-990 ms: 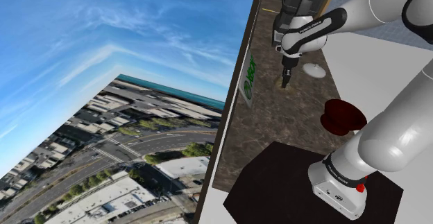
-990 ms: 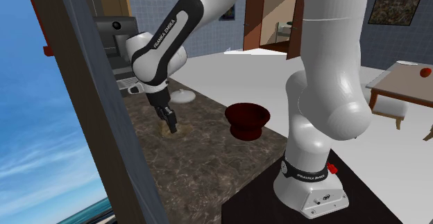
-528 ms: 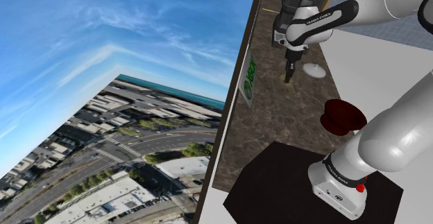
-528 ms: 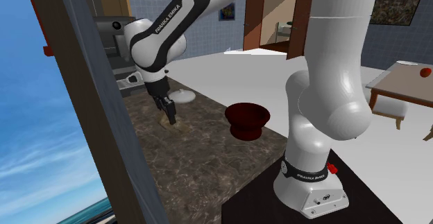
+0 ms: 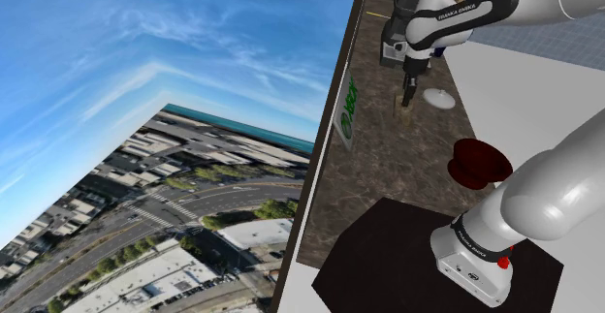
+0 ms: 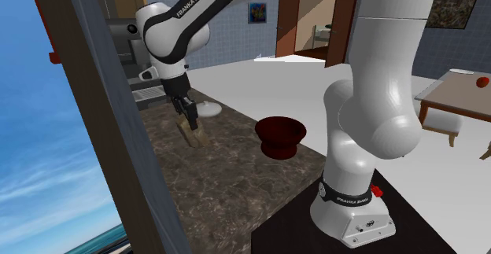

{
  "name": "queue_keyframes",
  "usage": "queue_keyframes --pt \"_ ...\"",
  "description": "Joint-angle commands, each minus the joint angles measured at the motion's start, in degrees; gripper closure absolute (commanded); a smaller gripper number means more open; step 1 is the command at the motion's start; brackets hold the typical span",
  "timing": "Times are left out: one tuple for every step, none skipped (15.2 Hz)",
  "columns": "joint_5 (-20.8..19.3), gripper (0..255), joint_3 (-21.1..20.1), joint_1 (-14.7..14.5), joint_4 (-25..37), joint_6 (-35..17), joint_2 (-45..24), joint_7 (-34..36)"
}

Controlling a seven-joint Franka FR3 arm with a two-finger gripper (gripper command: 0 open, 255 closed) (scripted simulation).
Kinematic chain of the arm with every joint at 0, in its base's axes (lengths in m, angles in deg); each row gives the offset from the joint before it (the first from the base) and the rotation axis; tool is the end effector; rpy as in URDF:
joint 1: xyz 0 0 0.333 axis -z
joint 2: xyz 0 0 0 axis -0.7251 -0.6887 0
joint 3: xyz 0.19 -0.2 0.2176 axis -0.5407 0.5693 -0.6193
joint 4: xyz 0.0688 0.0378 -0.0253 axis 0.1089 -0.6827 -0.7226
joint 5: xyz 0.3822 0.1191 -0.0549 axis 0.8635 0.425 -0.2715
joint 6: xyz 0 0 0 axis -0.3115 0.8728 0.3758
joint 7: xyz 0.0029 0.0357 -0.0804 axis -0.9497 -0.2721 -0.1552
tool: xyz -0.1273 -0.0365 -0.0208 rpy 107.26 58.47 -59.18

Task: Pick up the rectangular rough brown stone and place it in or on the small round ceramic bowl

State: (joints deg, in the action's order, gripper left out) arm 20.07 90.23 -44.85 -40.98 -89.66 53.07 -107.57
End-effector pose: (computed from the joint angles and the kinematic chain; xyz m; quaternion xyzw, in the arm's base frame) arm 0.4549 -0.2199 0.3699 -0.9545 -0.2823 0.0916 0.0281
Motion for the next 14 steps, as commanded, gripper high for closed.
queue_keyframes --pt "-0.28 255 -0.02 0.01 0.83 1.63 0.85 0.05" --pt "-0.40 255 -0.05 -0.01 1.24 2.40 1.24 0.11" --pt "-0.51 255 -0.09 -0.03 1.65 3.18 1.62 0.17" --pt "-0.61 255 -0.12 -0.05 2.09 3.95 1.98 0.22" --pt "-0.71 255 -0.17 -0.07 2.53 4.73 2.33 0.26" --pt "-0.80 255 -0.21 -0.08 2.98 5.50 2.66 0.30" --pt "-0.88 255 -0.25 -0.10 3.45 6.27 2.99 0.34" --pt "-0.96 255 -0.29 -0.12 3.93 7.04 3.30 0.37" --pt "-1.04 255 -0.34 -0.13 4.42 7.82 3.59 0.40" --pt "-1.10 255 -0.38 -0.15 4.92 8.59 3.88 0.43" --pt "-1.17 255 -0.43 -0.17 5.44 9.36 4.15 0.45" --pt "-1.18 255 -0.44 -0.17 5.54 9.52 4.21 0.45" --pt "-2.13 255 -0.21 0.20 3.45 9.32 6.26 0.39" --pt "-3.09 255 0.01 0.63 1.41 9.19 8.32 0.31"
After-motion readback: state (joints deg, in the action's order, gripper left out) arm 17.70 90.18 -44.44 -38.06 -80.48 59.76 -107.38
